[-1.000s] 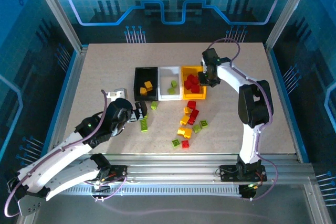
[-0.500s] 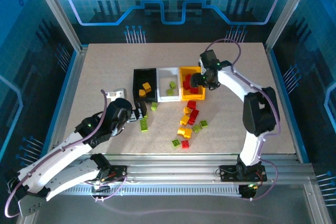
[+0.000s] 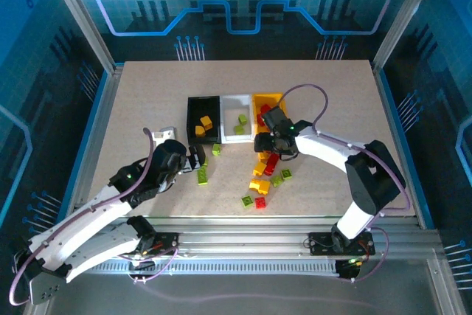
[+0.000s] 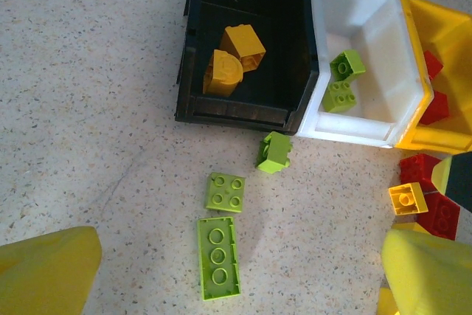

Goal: Sort the legos into containers by color

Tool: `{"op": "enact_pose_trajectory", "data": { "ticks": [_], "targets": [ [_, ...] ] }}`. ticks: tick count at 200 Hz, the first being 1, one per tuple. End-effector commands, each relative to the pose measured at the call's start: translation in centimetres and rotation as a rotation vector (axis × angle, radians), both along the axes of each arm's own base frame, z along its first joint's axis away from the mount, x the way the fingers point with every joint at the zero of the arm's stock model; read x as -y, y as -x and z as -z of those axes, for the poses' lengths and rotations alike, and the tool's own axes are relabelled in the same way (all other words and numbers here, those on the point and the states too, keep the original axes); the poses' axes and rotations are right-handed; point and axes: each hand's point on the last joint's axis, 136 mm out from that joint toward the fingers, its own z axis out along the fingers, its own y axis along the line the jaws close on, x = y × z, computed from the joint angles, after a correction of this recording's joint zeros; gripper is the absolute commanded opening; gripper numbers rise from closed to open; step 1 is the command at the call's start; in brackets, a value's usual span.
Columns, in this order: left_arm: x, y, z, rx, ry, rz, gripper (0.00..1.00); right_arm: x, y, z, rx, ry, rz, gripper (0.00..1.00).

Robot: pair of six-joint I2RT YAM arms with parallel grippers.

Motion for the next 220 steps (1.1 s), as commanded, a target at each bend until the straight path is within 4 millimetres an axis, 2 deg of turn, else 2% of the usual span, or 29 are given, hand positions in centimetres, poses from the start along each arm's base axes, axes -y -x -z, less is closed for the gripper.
{"op": "enact_pose_trajectory", "data": {
  "ticks": [1,24,82,100,128,156,190,204,220],
  "targets": [
    [-0.2,0.0,0.5,-0.008,0.011,-0.019,0.99,0.3,-1.6,0.3,0.030,0.014,0.074,0.80],
    [-0.1,0.0,0.7,-0.011,0.018,-0.018,0.99,0.4,-1.9,1.7,-0.007,0.036,0.096,0.79],
    [-0.1,0.1,1.1,-0.023,0.020,-0.018,0.99,0.6,-2.8,2.9,-0.007,0.059,0.117,0.70],
    [-0.2,0.1,1.1,-0.025,0.019,-0.021,0.99,0.7,-2.9,3.5,-0.013,0.063,0.114,0.63],
    [-0.3,0.2,1.2,-0.031,0.018,-0.024,0.99,0.6,-2.7,3.3,-0.007,0.059,0.092,0.49],
    [-0.2,0.2,1.3,-0.032,0.024,-0.025,0.99,0.9,-2.3,1.4,0.033,0.039,0.077,0.39],
    [-0.2,0.1,1.4,-0.031,0.019,-0.027,0.99,1.5,-1.2,-3.8,0.129,-0.011,0.034,0.37],
    [-0.2,0.1,1.4,-0.032,0.016,-0.027,0.99,1.5,-1.8,-5.9,0.161,-0.029,0.014,0.38],
    [-0.1,0.0,1.4,-0.032,0.021,-0.028,0.99,1.7,-3.3,-7.1,0.165,-0.026,0.012,0.38]
  ]
}}
